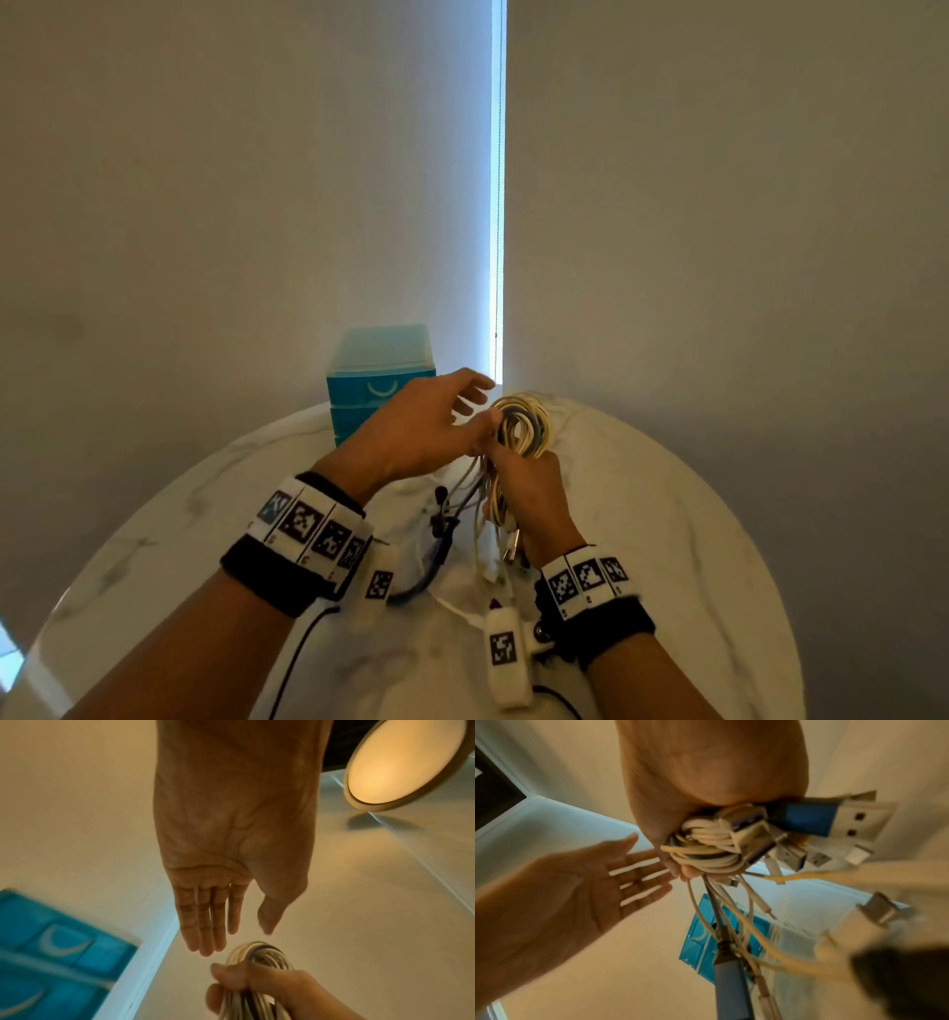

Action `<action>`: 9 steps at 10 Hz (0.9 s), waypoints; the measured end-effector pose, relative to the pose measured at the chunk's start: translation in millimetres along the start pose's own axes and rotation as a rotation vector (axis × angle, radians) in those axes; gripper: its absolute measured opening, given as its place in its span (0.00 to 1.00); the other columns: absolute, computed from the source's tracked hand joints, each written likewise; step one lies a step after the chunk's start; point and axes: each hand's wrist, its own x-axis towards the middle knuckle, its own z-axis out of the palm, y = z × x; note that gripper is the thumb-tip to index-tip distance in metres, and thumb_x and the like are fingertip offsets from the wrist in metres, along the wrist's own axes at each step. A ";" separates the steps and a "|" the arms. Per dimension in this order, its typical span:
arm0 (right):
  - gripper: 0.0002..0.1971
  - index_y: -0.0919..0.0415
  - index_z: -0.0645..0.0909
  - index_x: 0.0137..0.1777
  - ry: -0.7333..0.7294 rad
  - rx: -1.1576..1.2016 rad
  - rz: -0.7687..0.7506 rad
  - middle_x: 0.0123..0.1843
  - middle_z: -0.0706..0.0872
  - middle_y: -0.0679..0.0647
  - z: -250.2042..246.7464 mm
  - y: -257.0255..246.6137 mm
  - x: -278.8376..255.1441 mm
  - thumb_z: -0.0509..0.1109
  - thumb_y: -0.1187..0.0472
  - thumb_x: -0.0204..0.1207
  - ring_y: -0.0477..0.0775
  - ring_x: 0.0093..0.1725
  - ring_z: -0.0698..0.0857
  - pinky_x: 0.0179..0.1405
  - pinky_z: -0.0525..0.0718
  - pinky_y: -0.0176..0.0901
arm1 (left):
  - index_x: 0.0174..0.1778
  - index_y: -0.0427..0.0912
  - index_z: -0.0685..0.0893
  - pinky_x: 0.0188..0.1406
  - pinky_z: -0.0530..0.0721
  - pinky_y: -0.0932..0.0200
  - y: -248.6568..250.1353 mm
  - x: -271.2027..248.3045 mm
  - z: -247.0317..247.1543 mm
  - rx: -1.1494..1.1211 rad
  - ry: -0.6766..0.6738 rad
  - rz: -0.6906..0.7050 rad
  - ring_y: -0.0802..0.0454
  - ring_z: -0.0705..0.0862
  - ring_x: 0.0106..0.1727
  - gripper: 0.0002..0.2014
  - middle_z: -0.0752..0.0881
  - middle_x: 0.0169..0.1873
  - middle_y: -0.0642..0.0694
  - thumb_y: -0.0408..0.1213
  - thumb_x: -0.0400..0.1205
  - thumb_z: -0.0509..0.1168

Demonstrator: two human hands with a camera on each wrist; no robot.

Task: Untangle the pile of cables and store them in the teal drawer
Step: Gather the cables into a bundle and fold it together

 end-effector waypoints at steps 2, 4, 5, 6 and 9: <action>0.13 0.56 0.80 0.37 0.067 -0.144 -0.136 0.33 0.84 0.52 -4.5 3.0 3.5 0.70 0.62 0.87 0.53 0.33 0.82 0.34 0.84 0.41 | 0.79 0.57 0.83 0.67 0.89 0.54 25.9 16.9 10.8 0.141 0.006 0.093 0.54 0.91 0.62 0.25 0.91 0.67 0.51 0.49 0.85 0.75; 0.08 0.58 0.86 0.43 0.073 -0.113 -0.234 0.35 0.90 0.48 -1.3 4.7 2.6 0.74 0.54 0.79 0.44 0.35 0.87 0.40 0.89 0.48 | 0.72 0.57 0.90 0.73 0.81 0.57 39.7 25.2 15.7 0.225 0.152 0.110 0.52 0.92 0.62 0.18 0.94 0.64 0.49 0.44 0.85 0.75; 0.20 0.51 0.78 0.30 0.081 -0.155 -0.241 0.19 0.81 0.41 -4.9 8.7 7.5 0.74 0.63 0.83 0.40 0.22 0.80 0.29 0.77 0.33 | 0.76 0.57 0.88 0.78 0.82 0.50 43.9 25.7 14.4 0.233 0.122 0.101 0.49 0.91 0.64 0.19 0.93 0.66 0.47 0.45 0.88 0.71; 0.15 0.52 0.81 0.32 0.047 -0.077 -0.268 0.20 0.84 0.41 -4.8 5.4 3.6 0.80 0.60 0.78 0.42 0.22 0.81 0.33 0.80 0.41 | 0.79 0.61 0.85 0.77 0.80 0.57 44.7 25.3 9.7 0.261 0.112 0.108 0.50 0.91 0.62 0.22 0.93 0.66 0.48 0.40 0.88 0.71; 0.20 0.48 0.77 0.31 -0.050 -0.332 -0.289 0.20 0.82 0.35 4.9 -3.1 -2.0 0.84 0.46 0.75 0.34 0.24 0.81 0.27 0.76 0.28 | 0.78 0.49 0.86 0.72 0.84 0.47 34.5 14.4 -15.1 0.486 0.041 0.293 0.41 0.91 0.62 0.21 0.94 0.62 0.40 0.29 0.89 0.68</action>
